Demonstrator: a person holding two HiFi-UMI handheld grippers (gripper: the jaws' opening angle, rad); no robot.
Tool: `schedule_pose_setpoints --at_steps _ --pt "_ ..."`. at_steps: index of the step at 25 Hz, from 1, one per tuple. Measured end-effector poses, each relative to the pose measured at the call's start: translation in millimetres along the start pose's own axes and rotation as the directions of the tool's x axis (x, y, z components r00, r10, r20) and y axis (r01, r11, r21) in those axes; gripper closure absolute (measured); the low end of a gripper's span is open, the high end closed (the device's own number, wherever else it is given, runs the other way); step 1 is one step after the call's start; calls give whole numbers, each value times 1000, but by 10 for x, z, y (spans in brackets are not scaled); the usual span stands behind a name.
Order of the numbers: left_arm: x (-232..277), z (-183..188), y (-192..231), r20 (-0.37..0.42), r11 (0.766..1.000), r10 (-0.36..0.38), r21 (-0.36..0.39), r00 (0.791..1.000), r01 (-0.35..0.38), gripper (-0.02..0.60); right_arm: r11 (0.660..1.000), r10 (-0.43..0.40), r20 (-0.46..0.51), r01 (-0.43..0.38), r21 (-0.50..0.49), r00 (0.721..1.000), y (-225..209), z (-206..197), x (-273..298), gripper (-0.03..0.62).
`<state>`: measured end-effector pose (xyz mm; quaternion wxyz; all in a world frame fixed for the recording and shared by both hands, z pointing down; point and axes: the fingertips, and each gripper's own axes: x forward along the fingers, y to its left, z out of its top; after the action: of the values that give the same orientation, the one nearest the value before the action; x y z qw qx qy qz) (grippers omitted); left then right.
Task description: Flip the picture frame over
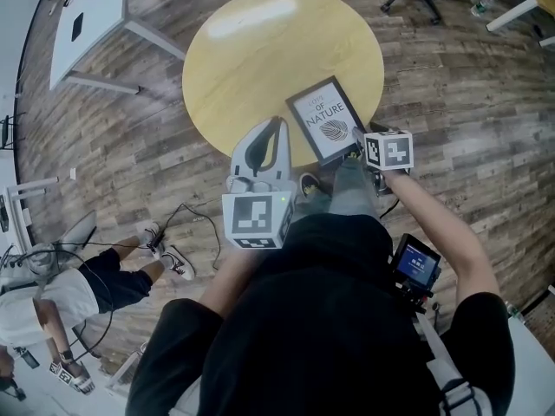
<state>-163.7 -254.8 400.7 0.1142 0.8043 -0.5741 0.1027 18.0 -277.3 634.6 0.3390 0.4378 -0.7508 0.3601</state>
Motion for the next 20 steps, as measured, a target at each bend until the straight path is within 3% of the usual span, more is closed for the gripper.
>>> schedule_pose_setpoints --at_steps 7,10,14,20 --pt "14 179 -25 38 1000 -12 11 999 12 547 991 43 128 -25 -132 991 190 439 -283 401" --pt "-28 294 -38 60 1000 -12 15 998 12 548 980 79 224 -34 -197 971 378 764 -571 462" --pt "-91 436 -108 87 1000 -17 22 996 15 548 952 127 381 -4 -306 916 634 1200 -1058 527" --pt "-159 689 -254 140 999 -53 -3 989 54 547 893 256 551 23 -449 795 1074 1621 -1801 558"
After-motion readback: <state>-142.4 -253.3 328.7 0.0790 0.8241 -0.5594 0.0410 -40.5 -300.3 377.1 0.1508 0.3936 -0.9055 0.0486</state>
